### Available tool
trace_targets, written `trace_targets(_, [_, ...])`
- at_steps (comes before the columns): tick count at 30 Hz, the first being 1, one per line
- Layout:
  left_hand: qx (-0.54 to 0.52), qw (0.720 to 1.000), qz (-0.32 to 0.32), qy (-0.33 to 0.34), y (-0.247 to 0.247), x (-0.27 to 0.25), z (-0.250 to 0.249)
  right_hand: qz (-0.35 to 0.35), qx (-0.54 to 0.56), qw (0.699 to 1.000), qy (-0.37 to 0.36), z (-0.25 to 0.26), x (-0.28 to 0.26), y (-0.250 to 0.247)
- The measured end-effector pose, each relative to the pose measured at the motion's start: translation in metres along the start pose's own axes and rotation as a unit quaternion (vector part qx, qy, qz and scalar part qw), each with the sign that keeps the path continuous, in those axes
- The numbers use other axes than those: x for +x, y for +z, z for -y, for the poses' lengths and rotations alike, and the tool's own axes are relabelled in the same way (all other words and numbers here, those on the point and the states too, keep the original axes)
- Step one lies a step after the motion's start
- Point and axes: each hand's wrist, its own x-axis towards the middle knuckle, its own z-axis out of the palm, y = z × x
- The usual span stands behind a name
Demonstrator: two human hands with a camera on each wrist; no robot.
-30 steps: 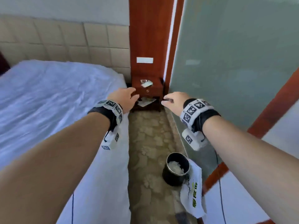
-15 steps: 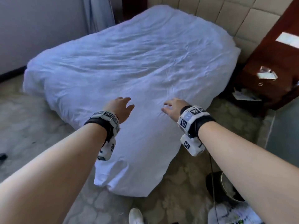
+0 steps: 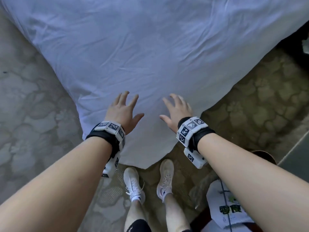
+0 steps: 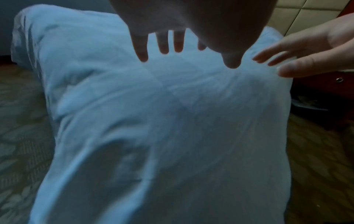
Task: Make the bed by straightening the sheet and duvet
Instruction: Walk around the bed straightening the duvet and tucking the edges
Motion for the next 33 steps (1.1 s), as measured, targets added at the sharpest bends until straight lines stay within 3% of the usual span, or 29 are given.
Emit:
trace_targets(6, [0.005,0.999,-0.038,-0.020,0.072,0.040,-0.004,-0.045,-0.097,0.991,-0.081,-0.024,0.062,0.039])
trace_targets(10, [-0.006,0.994,-0.110,-0.011,0.100,0.054,0.003,-0.115,-0.092,0.981,-0.129,-0.037,0.096,0.072])
trace_targets(15, [-0.001,0.984,-0.180,-0.002,0.116,0.063,0.009,-0.247,-0.091,0.954,-0.143,-0.041,0.116,0.102])
trace_targets(20, [-0.009,0.985,-0.170,-0.023,0.114,0.069,0.010,-0.301,-0.073,0.935,-0.170,-0.035,0.124,0.099])
trace_targets(25, [0.007,0.989,-0.144,-0.036,0.102,0.074,0.007,-0.261,-0.040,0.952,-0.155,-0.024,0.128,0.083])
trace_targets(33, [-0.003,0.990,-0.140,-0.024,0.070,0.078,-0.001,-0.119,-0.034,0.985,-0.117,-0.014,0.118,0.039])
